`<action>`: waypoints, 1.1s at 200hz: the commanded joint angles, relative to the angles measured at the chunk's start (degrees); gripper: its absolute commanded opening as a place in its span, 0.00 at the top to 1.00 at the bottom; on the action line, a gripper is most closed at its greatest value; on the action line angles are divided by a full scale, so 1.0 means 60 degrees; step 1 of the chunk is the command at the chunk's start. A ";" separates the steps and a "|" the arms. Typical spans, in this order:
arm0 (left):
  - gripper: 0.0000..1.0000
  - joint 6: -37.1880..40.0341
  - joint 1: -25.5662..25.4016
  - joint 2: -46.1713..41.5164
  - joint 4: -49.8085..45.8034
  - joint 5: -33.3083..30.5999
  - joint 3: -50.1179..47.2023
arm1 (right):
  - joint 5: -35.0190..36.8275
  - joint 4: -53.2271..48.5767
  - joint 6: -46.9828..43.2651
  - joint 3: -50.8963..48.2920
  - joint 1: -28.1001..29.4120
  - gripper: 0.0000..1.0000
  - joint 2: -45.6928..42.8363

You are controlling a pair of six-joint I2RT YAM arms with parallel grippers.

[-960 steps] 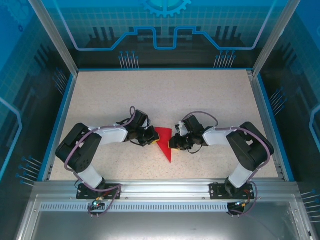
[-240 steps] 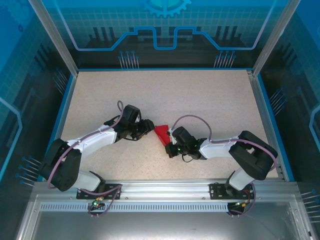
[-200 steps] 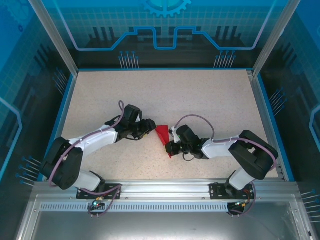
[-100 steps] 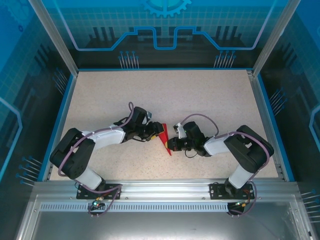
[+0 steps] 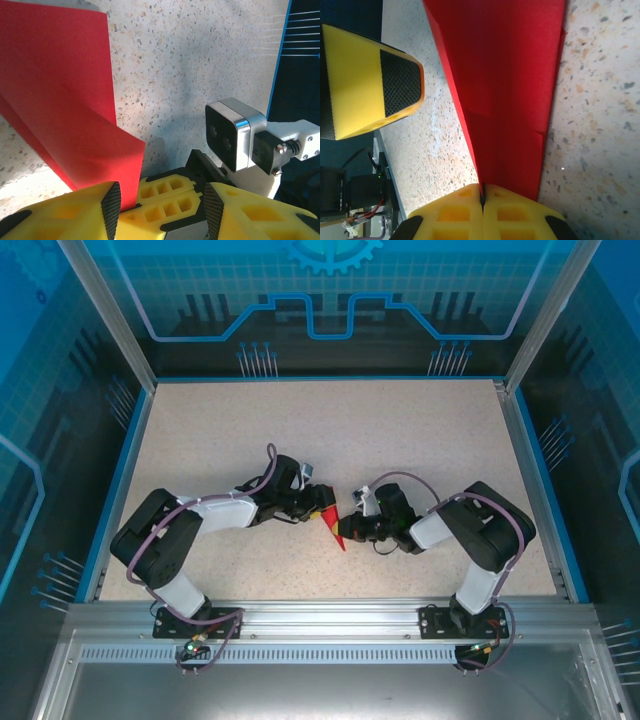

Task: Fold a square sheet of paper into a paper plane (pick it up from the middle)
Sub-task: Fold the wing for the fifth time at the center of the table.

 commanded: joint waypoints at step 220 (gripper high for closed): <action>0.47 0.0522 -0.0078 0.1083 0.0955 0.0253 0.0361 | 0.2048 -0.2965 -0.0791 0.0812 0.0843 0.83 -0.0392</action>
